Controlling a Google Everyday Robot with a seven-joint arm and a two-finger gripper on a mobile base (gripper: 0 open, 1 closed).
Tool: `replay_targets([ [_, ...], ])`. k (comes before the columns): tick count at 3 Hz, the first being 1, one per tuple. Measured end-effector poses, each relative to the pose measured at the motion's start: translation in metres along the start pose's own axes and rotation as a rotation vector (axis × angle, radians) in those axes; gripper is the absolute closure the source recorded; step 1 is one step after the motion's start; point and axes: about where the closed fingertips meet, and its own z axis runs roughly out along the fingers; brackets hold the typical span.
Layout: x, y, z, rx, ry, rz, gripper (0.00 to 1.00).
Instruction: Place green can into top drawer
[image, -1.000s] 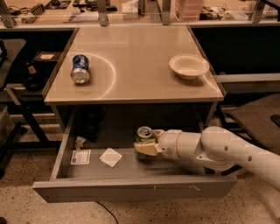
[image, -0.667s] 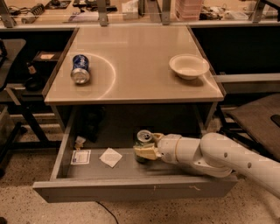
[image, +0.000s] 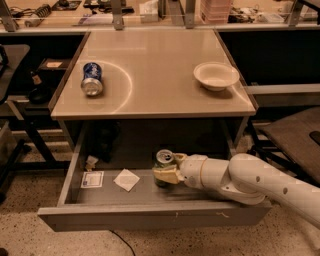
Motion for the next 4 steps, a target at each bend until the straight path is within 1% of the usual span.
replay_targets([
  [3, 0.0, 0.0001, 0.0001, 0.0, 0.0, 0.0, 0.15],
  [4, 0.0, 0.0001, 0.0001, 0.0, 0.0, 0.0, 0.0],
])
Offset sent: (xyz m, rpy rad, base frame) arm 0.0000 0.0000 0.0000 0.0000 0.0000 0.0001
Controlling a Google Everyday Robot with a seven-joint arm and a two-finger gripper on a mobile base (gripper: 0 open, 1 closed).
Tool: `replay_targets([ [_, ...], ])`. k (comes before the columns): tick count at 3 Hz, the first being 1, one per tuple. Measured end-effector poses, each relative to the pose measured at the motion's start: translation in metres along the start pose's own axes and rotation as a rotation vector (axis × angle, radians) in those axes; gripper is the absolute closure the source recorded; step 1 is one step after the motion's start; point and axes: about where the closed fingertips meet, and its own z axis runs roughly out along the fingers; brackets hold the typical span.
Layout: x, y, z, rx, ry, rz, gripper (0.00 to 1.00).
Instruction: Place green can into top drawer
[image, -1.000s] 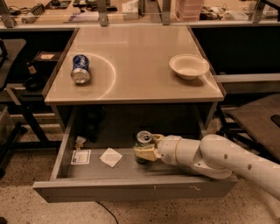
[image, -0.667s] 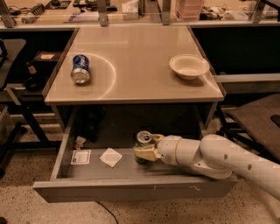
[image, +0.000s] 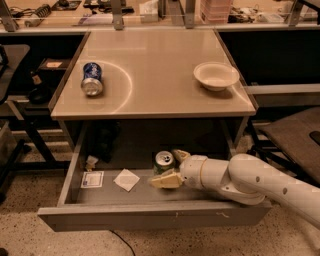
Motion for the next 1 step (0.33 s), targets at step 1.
replay_targets([
  [1, 0.0, 0.0, 0.0, 0.0, 0.0, 0.0, 0.0],
])
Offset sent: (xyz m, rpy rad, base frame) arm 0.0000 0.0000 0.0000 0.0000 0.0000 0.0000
